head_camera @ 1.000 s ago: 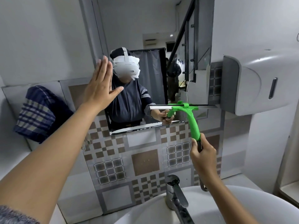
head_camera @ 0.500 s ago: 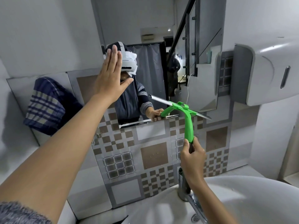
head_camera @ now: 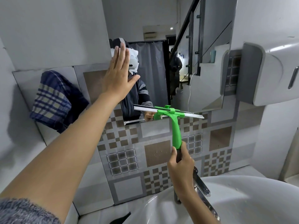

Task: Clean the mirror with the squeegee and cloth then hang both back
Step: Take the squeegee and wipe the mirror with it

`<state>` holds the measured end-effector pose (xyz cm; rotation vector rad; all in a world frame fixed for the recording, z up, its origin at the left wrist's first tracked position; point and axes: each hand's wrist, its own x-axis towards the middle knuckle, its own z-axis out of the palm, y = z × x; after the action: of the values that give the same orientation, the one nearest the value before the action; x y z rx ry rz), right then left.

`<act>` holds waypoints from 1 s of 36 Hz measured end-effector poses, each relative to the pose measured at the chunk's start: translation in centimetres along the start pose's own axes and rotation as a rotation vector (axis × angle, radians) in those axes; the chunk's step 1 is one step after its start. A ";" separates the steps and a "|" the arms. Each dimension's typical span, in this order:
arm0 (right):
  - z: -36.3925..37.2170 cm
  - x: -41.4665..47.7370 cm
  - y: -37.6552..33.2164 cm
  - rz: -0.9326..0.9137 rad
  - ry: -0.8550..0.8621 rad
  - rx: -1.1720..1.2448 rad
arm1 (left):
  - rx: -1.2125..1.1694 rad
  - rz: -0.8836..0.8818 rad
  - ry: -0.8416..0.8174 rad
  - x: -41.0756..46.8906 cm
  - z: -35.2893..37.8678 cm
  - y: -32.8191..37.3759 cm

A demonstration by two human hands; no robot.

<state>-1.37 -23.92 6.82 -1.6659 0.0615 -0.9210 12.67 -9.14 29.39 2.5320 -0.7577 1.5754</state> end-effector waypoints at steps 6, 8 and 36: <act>0.7 -0.5 0.7 -0.038 -0.069 -0.132 | -0.036 -0.002 0.021 -0.5 0.4 0.3; 0.8 -0.7 0.7 -0.050 -0.089 -0.175 | -0.041 -0.003 0.025 -0.8 0.6 0.4; -4.4 -2.3 -0.5 -0.058 -0.172 -0.209 | -0.136 -0.155 -0.017 -1.8 -1.0 2.0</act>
<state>-5.77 -26.15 6.03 -1.9441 -0.0084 -0.8329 10.37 -9.94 27.92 2.4446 -0.6300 1.4073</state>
